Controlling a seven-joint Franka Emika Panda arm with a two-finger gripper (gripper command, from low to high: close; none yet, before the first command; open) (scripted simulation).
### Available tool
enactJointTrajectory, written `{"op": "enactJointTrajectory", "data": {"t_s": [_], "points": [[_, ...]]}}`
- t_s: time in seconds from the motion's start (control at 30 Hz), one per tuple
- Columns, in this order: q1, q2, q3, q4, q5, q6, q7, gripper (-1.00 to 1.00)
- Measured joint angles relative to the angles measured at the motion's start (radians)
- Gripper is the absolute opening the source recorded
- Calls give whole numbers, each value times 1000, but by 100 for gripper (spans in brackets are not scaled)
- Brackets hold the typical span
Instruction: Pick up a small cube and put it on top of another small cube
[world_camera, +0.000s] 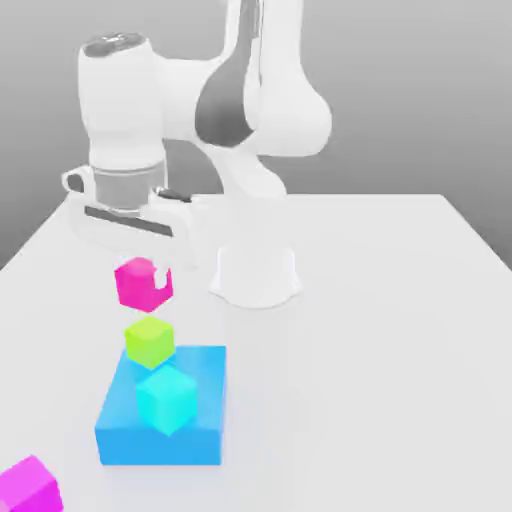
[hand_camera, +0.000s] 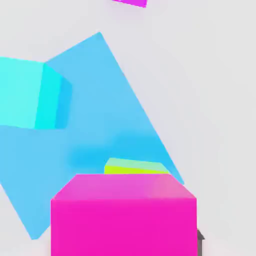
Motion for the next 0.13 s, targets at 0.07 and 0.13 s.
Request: {"op": "enactJointTrajectory", "data": {"t_s": [0.07,0.13], "points": [[2,67,-5,-14,2,80,-2,100],[2,67,-5,-14,2,80,-2,100]]}}
